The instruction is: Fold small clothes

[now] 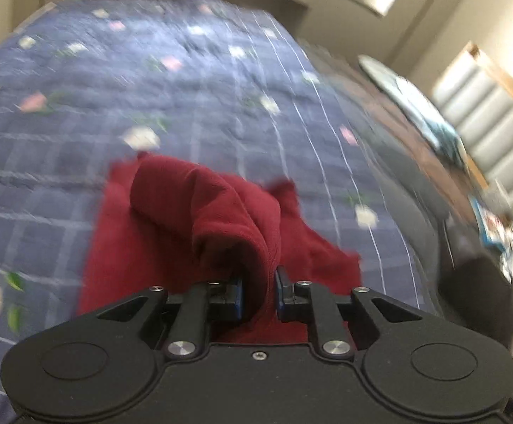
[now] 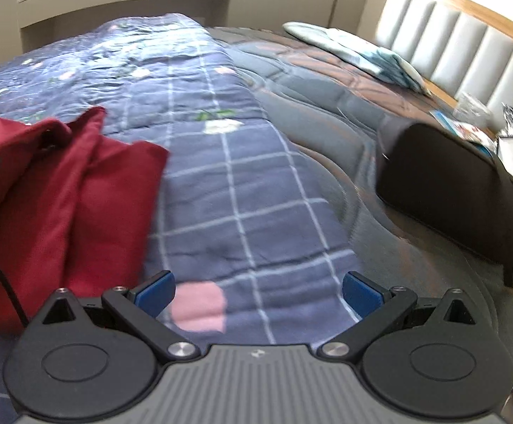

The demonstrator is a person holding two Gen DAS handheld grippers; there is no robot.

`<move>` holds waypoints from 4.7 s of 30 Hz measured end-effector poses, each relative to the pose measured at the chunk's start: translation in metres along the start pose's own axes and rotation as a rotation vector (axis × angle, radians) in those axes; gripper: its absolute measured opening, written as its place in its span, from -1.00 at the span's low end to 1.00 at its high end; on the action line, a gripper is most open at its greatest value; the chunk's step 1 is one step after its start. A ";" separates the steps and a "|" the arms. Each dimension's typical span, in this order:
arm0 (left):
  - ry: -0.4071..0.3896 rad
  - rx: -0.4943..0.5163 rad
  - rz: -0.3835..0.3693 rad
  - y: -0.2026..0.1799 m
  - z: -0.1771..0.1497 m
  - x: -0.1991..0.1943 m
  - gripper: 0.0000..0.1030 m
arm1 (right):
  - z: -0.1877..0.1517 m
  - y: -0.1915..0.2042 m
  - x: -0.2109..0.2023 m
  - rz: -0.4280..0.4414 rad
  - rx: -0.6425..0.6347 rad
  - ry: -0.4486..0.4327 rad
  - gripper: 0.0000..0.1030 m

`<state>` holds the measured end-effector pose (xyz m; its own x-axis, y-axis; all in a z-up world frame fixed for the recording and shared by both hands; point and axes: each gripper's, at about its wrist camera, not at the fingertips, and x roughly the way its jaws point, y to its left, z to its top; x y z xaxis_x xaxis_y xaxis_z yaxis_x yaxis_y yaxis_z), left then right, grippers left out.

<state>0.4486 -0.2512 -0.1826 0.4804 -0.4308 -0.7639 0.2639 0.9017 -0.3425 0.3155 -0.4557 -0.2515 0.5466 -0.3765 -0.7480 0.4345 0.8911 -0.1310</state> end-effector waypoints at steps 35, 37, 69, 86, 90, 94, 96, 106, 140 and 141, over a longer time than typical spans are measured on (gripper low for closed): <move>-0.079 -0.305 0.182 0.084 -0.006 -0.050 0.90 | 0.084 0.047 0.015 0.200 0.039 -0.066 1.00; -0.058 -0.346 0.236 0.099 -0.007 -0.047 0.92 | 0.096 0.052 0.011 0.262 0.055 -0.094 1.00; 0.114 -0.498 0.312 0.148 -0.028 -0.018 0.99 | 0.079 0.087 -0.002 0.383 -0.196 0.092 1.00; 0.125 -0.442 0.318 0.141 -0.025 -0.013 0.99 | 0.104 0.064 0.022 0.547 0.078 0.075 0.98; 0.128 -0.438 0.317 0.139 -0.029 -0.015 0.99 | 0.107 0.071 0.033 0.554 0.093 0.081 0.67; 0.124 -0.440 0.319 0.139 -0.030 -0.017 0.99 | 0.105 0.074 0.038 0.554 0.110 0.092 0.49; 0.117 -0.442 0.316 0.140 -0.031 -0.019 0.99 | 0.102 0.075 0.041 0.550 0.120 0.103 0.34; 0.082 -0.429 0.342 0.141 -0.018 -0.014 0.99 | 0.098 0.064 0.035 0.551 0.180 0.083 -0.85; 0.120 -0.317 0.247 0.097 -0.016 0.017 0.99 | 0.084 0.004 0.022 0.489 0.195 0.076 0.32; 0.120 -0.318 0.246 0.097 -0.016 0.016 0.99 | 0.085 0.007 0.019 0.510 0.181 0.076 0.36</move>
<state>0.4684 -0.1699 -0.2375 0.3913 -0.2103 -0.8959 -0.1270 0.9519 -0.2789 0.3899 -0.4779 -0.2119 0.6699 0.1170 -0.7332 0.2482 0.8954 0.3697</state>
